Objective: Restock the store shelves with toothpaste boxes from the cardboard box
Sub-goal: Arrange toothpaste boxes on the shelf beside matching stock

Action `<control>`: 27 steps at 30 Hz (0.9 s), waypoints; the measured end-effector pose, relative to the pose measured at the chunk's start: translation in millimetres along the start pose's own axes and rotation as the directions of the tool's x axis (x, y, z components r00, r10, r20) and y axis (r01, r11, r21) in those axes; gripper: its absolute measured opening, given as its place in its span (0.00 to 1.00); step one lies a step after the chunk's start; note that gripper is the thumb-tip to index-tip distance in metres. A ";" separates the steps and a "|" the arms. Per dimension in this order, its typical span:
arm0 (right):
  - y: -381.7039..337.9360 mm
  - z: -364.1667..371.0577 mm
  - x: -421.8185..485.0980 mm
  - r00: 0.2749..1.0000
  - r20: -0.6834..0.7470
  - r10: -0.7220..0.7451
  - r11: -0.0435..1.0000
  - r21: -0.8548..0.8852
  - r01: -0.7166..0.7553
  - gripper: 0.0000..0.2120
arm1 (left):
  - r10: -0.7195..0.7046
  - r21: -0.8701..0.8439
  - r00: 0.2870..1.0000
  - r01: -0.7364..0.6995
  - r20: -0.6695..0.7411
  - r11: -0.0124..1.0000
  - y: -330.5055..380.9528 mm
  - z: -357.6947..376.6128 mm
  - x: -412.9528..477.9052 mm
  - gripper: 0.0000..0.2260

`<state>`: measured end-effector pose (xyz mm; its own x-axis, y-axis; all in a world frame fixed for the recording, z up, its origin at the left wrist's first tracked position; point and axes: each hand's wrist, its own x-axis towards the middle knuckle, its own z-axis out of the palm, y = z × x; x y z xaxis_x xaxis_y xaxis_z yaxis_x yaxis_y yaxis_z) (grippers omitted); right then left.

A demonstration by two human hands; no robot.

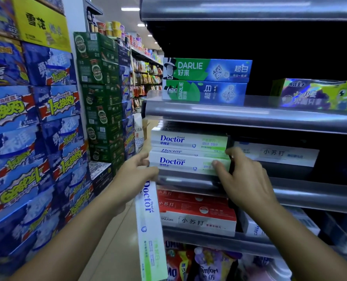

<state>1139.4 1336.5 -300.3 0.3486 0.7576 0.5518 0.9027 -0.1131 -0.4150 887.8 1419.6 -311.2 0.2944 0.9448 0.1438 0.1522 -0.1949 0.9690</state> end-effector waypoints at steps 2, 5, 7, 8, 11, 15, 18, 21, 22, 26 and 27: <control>-2.7 -9.0 -11.3 0.994 -0.094 -0.059 0.998 -0.001 0.059 0.20 | -0.016 -0.051 0.994 0.010 -0.110 0.999 1.0 -0.8 -0.5 0.24; -8.5 -15.8 -43.9 0.983 -0.153 -0.106 0.985 0.119 0.125 0.17 | -0.009 -0.177 0.963 -0.040 -0.268 0.983 -0.2 0.6 -2.3 0.15; -9.3 -14.6 -67.5 0.995 -0.065 -0.074 0.970 0.228 0.087 0.20 | -0.025 -0.279 0.936 -0.079 -0.351 0.957 -1.0 4.3 -3.2 0.13; -10.8 -14.3 -77.0 0.999 0.011 -0.035 0.954 0.299 0.030 0.23 | -0.043 -0.332 0.922 -0.095 -0.385 0.938 -1.2 7.3 -3.3 0.10; -14.8 -9.7 -90.9 0.969 0.239 0.061 0.797 0.572 -0.192 0.26 | -0.107 -0.490 0.891 -0.140 -0.441 0.860 -0.2 19.7 -2.8 0.05; -15.8 -11.3 -81.6 0.976 0.156 0.152 0.641 0.736 -0.218 0.19 | -0.096 -0.591 0.892 -0.209 -0.441 0.779 6.2 33.9 -3.9 0.02; -10.7 -18.4 -64.5 0.972 0.060 0.228 0.602 0.775 -0.190 0.19 | 0.005 -0.557 0.927 -0.229 -0.375 0.799 7.7 38.1 -3.5 0.06; -7.5 -23.7 -41.5 0.967 0.010 0.255 0.590 0.790 -0.164 0.19 | 0.107 -0.451 0.943 -0.249 -0.316 0.857 8.8 35.0 1.3 0.09; -7.1 -24.2 -33.5 0.966 -0.006 0.257 0.602 0.783 -0.155 0.18 | 0.134 -0.421 0.945 -0.256 -0.298 0.870 10.6 33.2 4.3 0.10; -9.3 -21.8 -2.5 0.965 -0.074 0.251 0.661 0.742 -0.115 0.11 | 0.192 -0.263 0.937 -0.272 -0.291 0.926 18.6 25.3 21.6 0.15; -9.8 -19.7 4.1 0.965 -0.091 0.246 0.686 0.719 -0.108 0.10 | 0.191 -0.236 0.937 -0.265 -0.293 0.935 19.9 23.4 26.2 0.16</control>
<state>1136.9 1328.1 -279.7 0.5815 0.6450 0.4958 0.4009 0.3030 -0.8645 920.7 1434.4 -292.9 0.0283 0.9250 0.3788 -0.1585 -0.3701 0.9154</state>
